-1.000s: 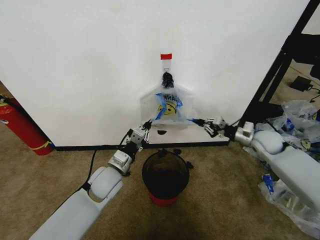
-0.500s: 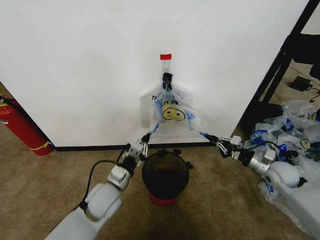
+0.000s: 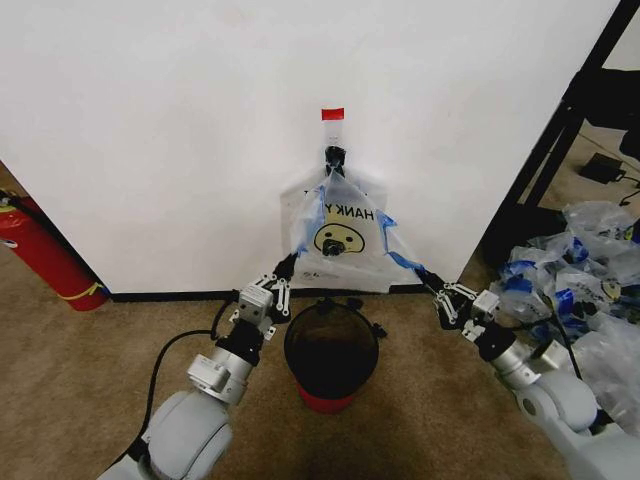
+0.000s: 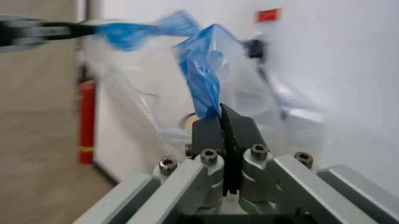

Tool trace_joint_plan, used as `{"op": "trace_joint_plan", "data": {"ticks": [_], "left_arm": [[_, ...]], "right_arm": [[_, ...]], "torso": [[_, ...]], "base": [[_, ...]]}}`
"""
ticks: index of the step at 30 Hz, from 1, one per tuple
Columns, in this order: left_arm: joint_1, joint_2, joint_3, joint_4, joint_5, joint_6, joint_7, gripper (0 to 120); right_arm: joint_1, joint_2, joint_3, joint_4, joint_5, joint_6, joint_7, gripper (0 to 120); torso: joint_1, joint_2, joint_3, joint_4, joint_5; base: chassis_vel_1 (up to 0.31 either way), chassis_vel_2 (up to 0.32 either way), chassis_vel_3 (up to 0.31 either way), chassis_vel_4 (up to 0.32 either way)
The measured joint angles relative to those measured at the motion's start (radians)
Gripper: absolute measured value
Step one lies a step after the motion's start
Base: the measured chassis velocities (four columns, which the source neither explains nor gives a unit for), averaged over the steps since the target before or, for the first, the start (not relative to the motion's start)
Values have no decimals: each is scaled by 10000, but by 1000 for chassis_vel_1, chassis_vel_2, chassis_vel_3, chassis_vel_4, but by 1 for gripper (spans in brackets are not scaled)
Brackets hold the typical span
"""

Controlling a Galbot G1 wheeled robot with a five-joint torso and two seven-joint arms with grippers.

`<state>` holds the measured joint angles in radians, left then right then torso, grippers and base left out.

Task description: Pick up the garbage bag from the wall and place it over the trash bin.

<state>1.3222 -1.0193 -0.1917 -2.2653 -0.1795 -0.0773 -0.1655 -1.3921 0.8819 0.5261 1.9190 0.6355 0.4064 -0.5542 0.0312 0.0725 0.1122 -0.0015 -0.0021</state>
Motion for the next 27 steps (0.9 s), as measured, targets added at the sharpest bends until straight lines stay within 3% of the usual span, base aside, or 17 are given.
{"op": "trace_joint_plan", "data": {"ticks": [4, 9, 12, 18, 27], "left_arm": [[460, 2, -18, 497, 107, -229, -95, 0], [286, -48, 122, 1163, 139, -554, -216, 0], [56, -57, 122, 952, 108, -539, -235, 0], [375, 37, -143, -299, 111, -511, -224, 0], [1394, -351, -376, -702, 283, -695, -452, 0]], "right_arm": [[-730, 162, 381, -154, -379, -105, -800, 0], [-1041, 452, 418, -493, -879, 374, -884, 0], [-1054, 454, 396, -134, -682, 552, -732, 0], [-852, 386, 342, 502, -312, 1189, -460, 0], [-917, 541, 273, 1059, -343, 1265, -520, 0]], "torso": [[0, 0, 0, -1, 2], [1, 0, 1, -3, 3], [2, -1, 2, -2, 1], [1, -2, 1, 3, 3], [1, -2, 1, 0, 1]], "base": [[0, 0, 0, 0], [0, 0, 0, 0], [0, 0, 0, 0], [0, 0, 0, 0], [0, 0, 0, 0]]}}
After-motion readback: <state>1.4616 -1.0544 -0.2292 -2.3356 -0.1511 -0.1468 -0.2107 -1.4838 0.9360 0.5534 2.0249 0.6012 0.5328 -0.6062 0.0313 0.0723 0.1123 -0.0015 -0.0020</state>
